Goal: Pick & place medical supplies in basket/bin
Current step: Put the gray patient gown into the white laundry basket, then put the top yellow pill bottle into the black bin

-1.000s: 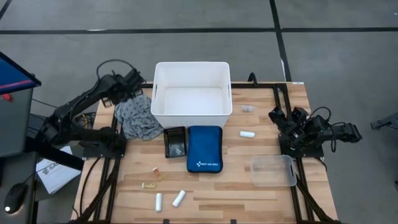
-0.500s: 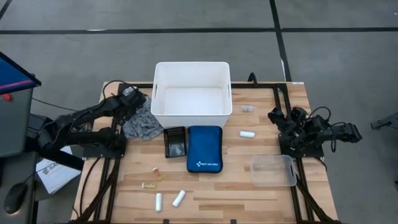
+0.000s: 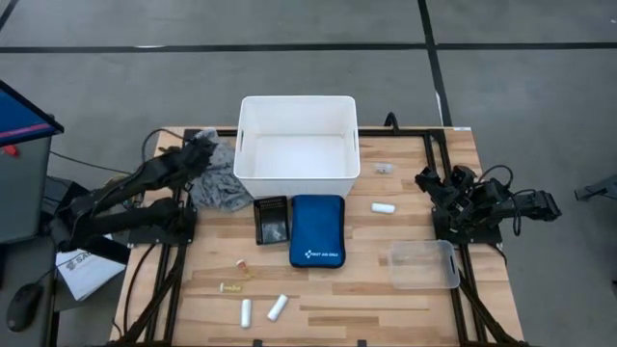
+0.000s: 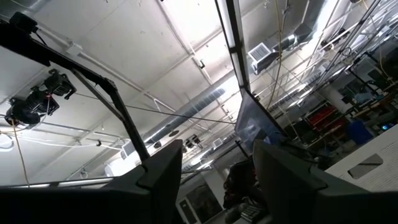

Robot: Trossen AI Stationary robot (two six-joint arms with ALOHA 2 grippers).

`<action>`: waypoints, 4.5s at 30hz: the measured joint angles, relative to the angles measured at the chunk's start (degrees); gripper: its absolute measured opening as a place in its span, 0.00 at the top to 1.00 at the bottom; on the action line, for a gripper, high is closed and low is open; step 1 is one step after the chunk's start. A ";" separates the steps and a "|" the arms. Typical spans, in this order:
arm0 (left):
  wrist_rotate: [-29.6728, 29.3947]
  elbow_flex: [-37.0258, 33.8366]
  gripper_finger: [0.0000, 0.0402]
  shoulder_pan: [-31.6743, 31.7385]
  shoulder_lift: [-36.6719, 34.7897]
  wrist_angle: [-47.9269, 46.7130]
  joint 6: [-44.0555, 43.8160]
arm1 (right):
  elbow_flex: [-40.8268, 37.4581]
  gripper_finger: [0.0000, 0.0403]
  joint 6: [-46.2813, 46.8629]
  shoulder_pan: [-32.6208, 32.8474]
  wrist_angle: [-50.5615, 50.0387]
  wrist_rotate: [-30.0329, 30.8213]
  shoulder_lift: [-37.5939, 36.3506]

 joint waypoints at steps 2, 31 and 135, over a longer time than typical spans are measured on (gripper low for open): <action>-3.18 0.00 0.99 0.00 -3.29 1.16 -1.75 | 0.00 0.52 -0.06 -0.01 0.00 0.03 0.00; 7.35 0.07 0.99 0.00 3.98 90.33 40.63 | 0.00 0.52 -1.35 -0.09 -1.29 1.26 -0.02; 18.21 14.24 0.58 -82.68 40.55 9.79 90.33 | 0.87 0.52 3.57 0.00 19.61 1.67 0.00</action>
